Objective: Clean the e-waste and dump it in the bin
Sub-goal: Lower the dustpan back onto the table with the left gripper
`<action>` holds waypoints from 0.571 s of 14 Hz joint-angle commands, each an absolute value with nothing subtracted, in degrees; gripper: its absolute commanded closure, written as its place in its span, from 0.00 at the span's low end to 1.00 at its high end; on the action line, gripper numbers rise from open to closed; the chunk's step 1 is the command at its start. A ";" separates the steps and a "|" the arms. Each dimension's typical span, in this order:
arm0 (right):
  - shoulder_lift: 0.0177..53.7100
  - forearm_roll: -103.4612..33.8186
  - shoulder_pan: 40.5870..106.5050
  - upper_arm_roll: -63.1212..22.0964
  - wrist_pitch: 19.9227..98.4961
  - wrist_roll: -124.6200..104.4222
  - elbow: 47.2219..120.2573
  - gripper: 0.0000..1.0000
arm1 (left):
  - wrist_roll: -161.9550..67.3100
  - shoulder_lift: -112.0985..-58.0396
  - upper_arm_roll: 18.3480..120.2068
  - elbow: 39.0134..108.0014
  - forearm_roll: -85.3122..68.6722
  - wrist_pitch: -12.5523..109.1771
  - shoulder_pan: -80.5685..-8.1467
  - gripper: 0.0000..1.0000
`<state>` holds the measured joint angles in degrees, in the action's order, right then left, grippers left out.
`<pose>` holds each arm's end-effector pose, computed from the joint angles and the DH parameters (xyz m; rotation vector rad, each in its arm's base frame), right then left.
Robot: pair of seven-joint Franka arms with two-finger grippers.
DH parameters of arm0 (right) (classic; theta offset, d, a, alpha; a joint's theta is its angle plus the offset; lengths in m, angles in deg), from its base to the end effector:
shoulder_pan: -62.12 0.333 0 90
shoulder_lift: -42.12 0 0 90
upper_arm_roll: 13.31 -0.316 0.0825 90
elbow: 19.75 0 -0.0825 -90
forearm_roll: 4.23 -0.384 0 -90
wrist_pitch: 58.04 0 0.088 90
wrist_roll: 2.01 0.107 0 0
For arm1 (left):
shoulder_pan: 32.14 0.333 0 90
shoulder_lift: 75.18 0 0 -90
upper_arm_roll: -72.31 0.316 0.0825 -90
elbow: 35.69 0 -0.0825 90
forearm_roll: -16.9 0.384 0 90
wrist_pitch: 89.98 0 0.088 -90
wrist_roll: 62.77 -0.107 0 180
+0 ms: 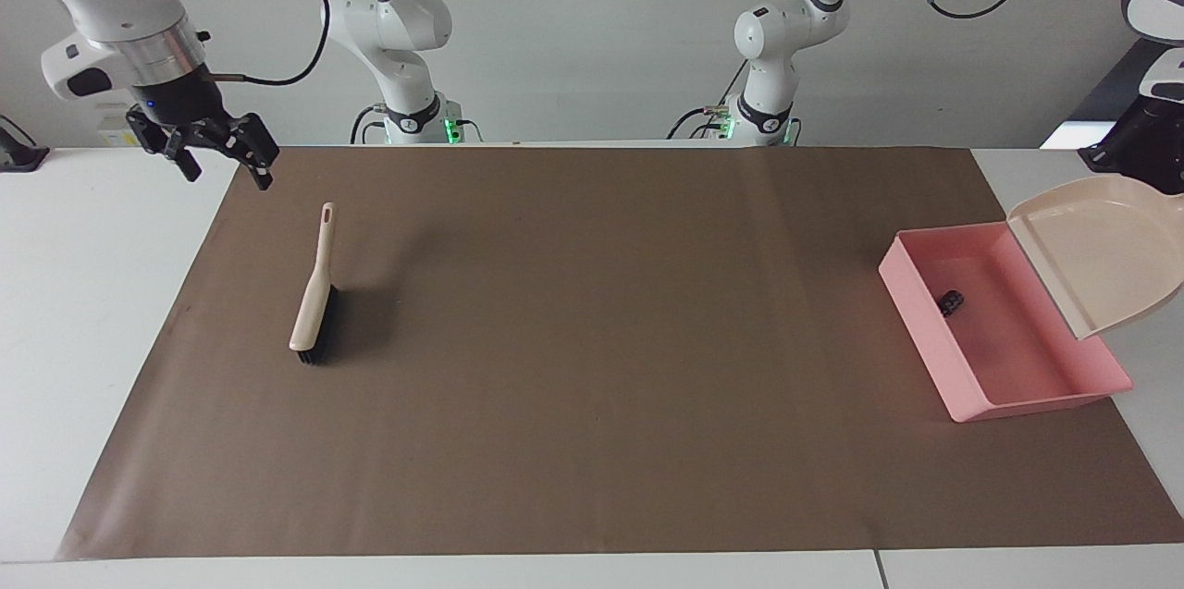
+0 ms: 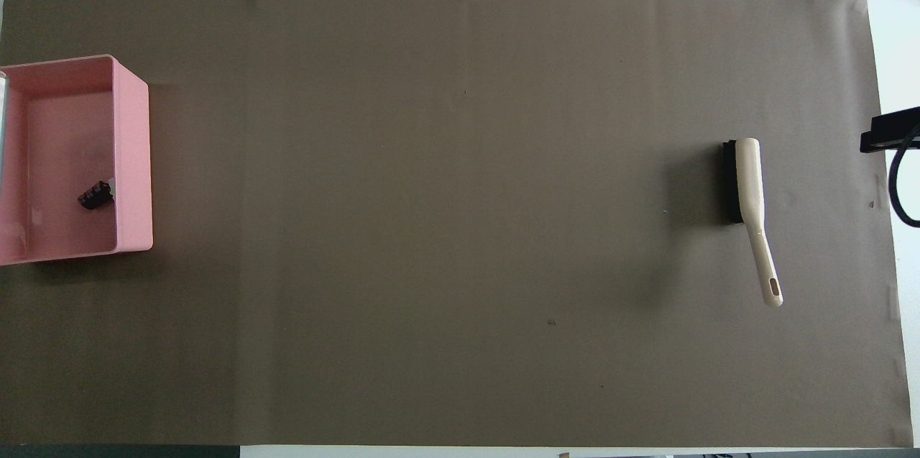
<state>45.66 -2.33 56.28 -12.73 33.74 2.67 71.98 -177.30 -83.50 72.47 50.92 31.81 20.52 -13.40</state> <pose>0.5348 -0.0638 0.6469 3.0920 -0.3005 0.0966 0.5910 0.2211 0.6058 -1.8107 2.1188 0.1796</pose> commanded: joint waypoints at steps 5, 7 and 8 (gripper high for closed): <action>42.64 -1.50 53.78 -13.05 30.12 3.44 67.87 0.01 | -176.33 -75.02 72.57 65.89 19.28 20.50 -22.87 1.00; 43.35 -1.60 53.77 -13.05 30.12 3.26 69.28 0.01 | -170.73 -72.47 72.48 70.98 18.23 21.02 -26.59 1.00; 43.35 -1.68 54.03 -13.05 30.47 3.35 69.28 0.01 | -168.35 -71.68 72.48 72.75 17.53 21.37 -28.34 1.00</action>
<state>42.39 -2.11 54.22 -12.64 30.62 3.39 68.21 -172.24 -76.45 71.75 66.12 19.21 20.35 -25.15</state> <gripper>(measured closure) 0.004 0.661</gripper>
